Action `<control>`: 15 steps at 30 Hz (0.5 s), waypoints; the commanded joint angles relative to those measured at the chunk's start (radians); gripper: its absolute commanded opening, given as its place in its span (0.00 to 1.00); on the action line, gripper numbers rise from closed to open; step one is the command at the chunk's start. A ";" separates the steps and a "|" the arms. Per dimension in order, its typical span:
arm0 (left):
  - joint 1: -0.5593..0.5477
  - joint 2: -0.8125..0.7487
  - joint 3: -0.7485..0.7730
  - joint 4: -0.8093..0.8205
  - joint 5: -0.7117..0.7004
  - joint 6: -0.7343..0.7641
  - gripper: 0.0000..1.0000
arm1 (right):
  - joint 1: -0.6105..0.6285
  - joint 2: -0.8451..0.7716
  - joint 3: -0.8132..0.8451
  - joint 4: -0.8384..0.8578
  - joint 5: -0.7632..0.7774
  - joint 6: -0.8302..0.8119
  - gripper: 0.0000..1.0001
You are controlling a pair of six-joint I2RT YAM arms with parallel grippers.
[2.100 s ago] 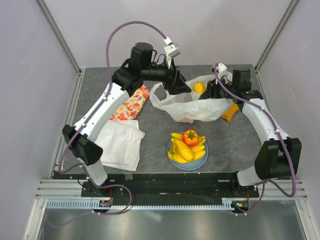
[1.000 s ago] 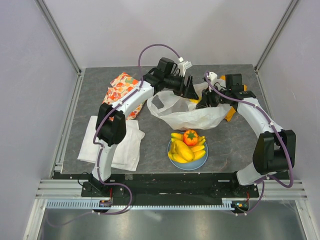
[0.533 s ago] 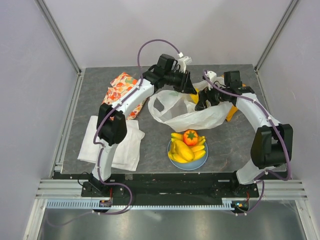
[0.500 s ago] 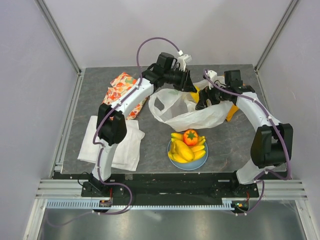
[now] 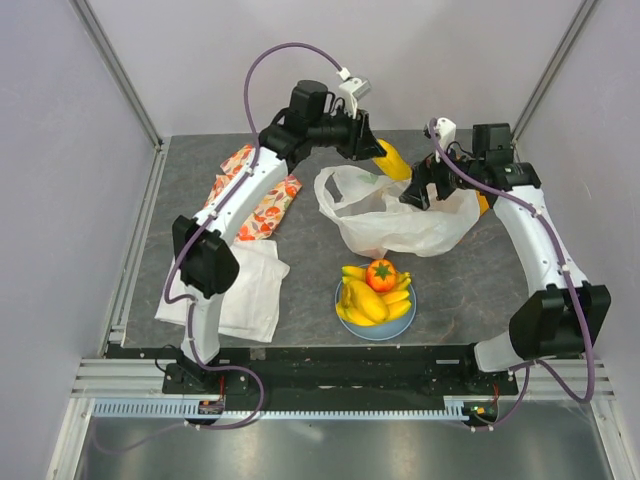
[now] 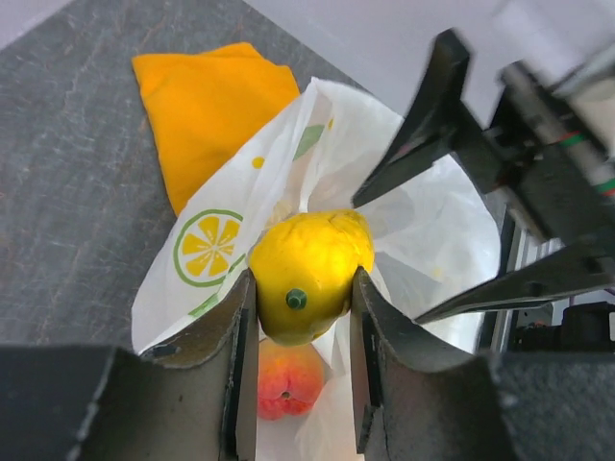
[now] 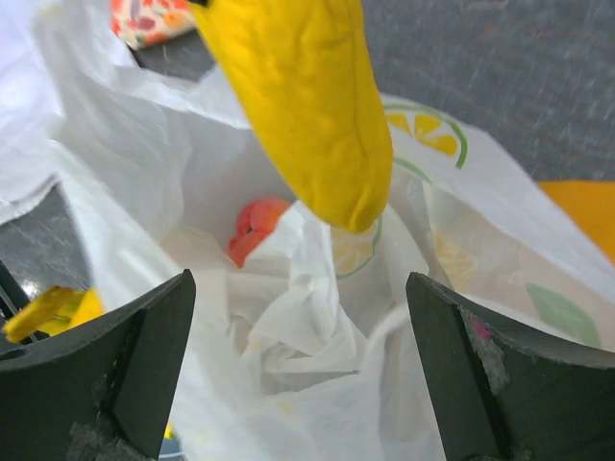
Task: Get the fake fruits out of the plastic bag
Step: Take out the fake fruit from the plastic bag.
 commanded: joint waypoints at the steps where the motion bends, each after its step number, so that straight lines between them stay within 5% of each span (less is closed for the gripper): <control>1: 0.033 -0.068 0.003 0.009 -0.006 0.023 0.02 | -0.009 -0.043 0.059 0.019 -0.056 0.064 0.98; 5: 0.033 -0.083 0.008 0.008 0.000 0.024 0.02 | -0.009 -0.066 0.106 0.025 0.110 0.040 0.98; 10: 0.037 -0.106 -0.020 0.022 0.127 -0.019 0.01 | -0.004 -0.089 0.120 0.051 -0.064 0.033 0.98; 15: 0.034 -0.143 -0.084 0.049 0.212 -0.065 0.02 | 0.014 -0.086 0.071 0.091 -0.074 0.021 0.98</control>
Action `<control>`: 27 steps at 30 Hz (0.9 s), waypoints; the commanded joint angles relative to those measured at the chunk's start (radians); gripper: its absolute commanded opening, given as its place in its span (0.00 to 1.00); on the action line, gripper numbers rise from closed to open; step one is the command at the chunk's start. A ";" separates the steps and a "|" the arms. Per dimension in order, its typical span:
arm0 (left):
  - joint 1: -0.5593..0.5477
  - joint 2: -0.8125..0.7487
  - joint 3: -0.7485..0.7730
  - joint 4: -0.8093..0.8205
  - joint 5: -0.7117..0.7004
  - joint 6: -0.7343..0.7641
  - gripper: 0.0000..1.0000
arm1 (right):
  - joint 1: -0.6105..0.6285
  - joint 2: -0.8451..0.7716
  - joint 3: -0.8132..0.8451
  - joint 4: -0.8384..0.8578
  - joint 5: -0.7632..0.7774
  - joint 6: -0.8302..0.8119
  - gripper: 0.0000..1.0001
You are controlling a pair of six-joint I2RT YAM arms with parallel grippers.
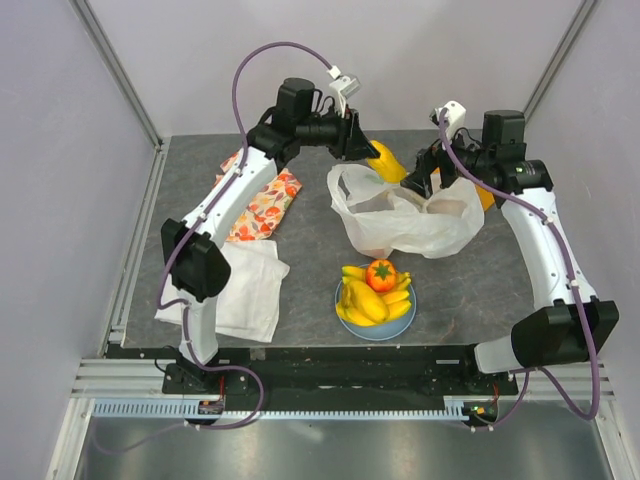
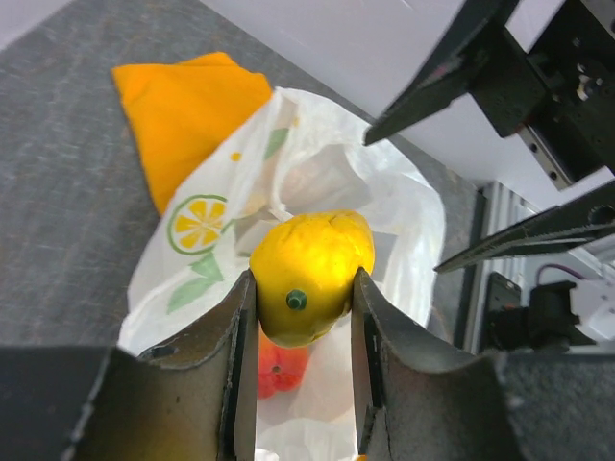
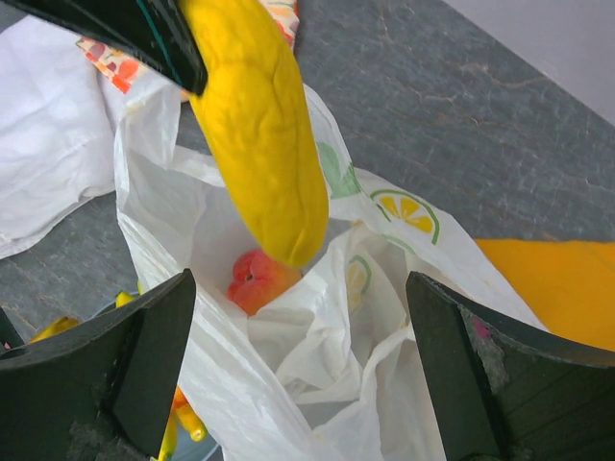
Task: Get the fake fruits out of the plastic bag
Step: Take out the fake fruit from the plastic bag.
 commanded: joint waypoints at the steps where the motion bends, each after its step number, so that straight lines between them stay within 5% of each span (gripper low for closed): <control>1: -0.006 -0.084 -0.040 0.049 0.135 -0.057 0.02 | 0.015 -0.018 -0.021 0.064 -0.067 -0.001 0.98; 5: -0.006 -0.101 -0.057 0.056 0.160 -0.073 0.01 | 0.042 0.013 -0.021 0.066 -0.107 -0.007 0.98; 10: -0.006 -0.118 -0.072 0.068 0.221 -0.091 0.01 | 0.085 0.034 -0.018 0.057 -0.098 -0.026 0.86; 15: -0.003 -0.129 -0.092 0.069 0.237 -0.099 0.02 | 0.103 0.036 -0.002 0.008 -0.078 -0.076 0.61; 18: -0.003 -0.130 -0.103 0.063 0.228 -0.097 0.02 | 0.103 0.022 0.007 -0.011 -0.070 -0.076 0.34; 22: 0.003 -0.141 -0.112 0.022 0.059 -0.051 0.51 | 0.101 -0.033 0.009 -0.104 -0.014 -0.145 0.30; 27: 0.061 -0.162 -0.111 0.008 -0.016 -0.028 0.64 | 0.100 -0.105 -0.042 -0.397 0.065 -0.384 0.28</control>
